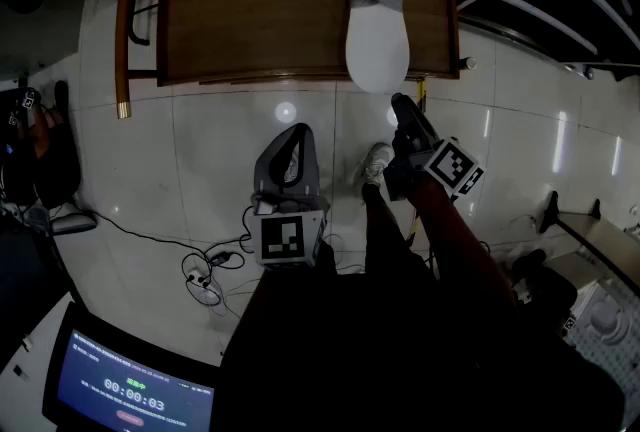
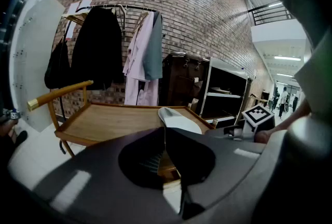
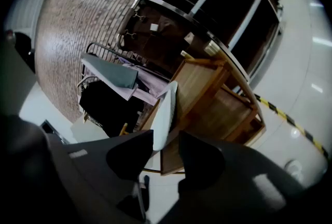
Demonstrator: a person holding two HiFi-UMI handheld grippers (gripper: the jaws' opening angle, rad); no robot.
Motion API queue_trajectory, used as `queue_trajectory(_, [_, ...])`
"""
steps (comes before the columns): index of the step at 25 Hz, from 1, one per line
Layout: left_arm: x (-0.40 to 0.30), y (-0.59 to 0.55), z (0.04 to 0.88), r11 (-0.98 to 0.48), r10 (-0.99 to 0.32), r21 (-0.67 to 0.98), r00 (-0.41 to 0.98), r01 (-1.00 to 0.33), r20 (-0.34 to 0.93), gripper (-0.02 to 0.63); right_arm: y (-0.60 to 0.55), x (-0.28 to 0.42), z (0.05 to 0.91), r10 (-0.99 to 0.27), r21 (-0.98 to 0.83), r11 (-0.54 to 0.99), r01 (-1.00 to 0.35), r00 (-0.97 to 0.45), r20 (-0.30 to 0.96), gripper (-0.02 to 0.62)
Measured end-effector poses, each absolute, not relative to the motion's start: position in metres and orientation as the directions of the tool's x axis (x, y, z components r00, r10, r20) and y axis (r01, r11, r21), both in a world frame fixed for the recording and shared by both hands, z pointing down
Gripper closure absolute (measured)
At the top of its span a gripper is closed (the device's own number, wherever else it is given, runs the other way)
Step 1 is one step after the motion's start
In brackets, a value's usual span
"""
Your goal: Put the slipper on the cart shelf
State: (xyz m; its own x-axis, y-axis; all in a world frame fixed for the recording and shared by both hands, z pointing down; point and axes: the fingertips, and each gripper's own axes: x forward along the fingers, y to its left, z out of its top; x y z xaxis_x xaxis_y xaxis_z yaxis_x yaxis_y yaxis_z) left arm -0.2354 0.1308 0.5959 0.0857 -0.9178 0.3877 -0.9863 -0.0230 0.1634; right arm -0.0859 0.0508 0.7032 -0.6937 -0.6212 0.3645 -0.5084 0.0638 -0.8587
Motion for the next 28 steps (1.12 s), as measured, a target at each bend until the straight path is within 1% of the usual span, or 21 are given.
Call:
queue_trajectory(5, [-0.229, 0.145, 0.604, -0.048, -0.902, 0.165, 0.114, -0.985, 0.416, 0.592, 0.036, -0.105, 0.714, -0.632, -0.93, -0.023, -0.367, -0.716, 0.298, 0.41])
queue_trajectory(9, [-0.238, 0.144, 0.597, -0.056, -0.906, 0.15, 0.114, -0.987, 0.407, 0.592, 0.024, -0.115, 0.717, -0.655, -0.95, -0.062, -0.307, -0.706, 0.271, 0.414])
queue_trajectory(13, [-0.247, 0.146, 0.591, -0.048, -0.911, 0.133, 0.098, -0.99, 0.401, 0.592, 0.017, -0.116, 0.726, -0.658, -0.95, -0.088, -0.299, -0.699, 0.28, 0.432])
queue_trajectory(16, [-0.252, 0.152, 0.592, -0.042, -0.908, 0.124, 0.09, -0.991, 0.409, 0.592, 0.017, -0.116, 0.729, -0.658, -0.951, -0.12, -0.284, -0.694, 0.291, 0.458])
queue_trajectory(17, [-0.253, 0.153, 0.591, -0.044, -0.907, 0.117, 0.089, -0.992, 0.412, 0.592, 0.017, -0.115, 0.729, -0.66, -0.951, -0.128, -0.28, -0.692, 0.293, 0.472])
queue_trajectory(18, [-0.255, 0.154, 0.59, -0.043, -0.907, 0.112, 0.086, -0.993, 0.413, 0.592, 0.018, -0.114, 0.729, -0.663, -0.952, -0.131, -0.276, -0.69, 0.292, 0.503])
queue_trajectory(21, [-0.263, 0.158, 0.587, -0.028, -0.907, 0.102, 0.068, -0.994, 0.415, 0.592, 0.019, -0.112, 0.723, -0.672, -0.954, -0.097, -0.283, -0.688, 0.273, 0.544])
queue_trajectory(24, [-0.271, 0.159, 0.584, -0.021, -0.908, 0.092, 0.057, -0.996, 0.414, 0.592, 0.017, -0.113, 0.708, -0.679, -0.952, -0.047, -0.302, -0.69, 0.252, 0.555])
queue_trajectory(28, [-0.272, 0.157, 0.572, -0.037, -0.914, 0.088, 0.069, -0.995, 0.401, 0.592, 0.023, -0.11, 0.674, -0.69, -0.959, 0.001, -0.282, -0.694, 0.204, 0.56])
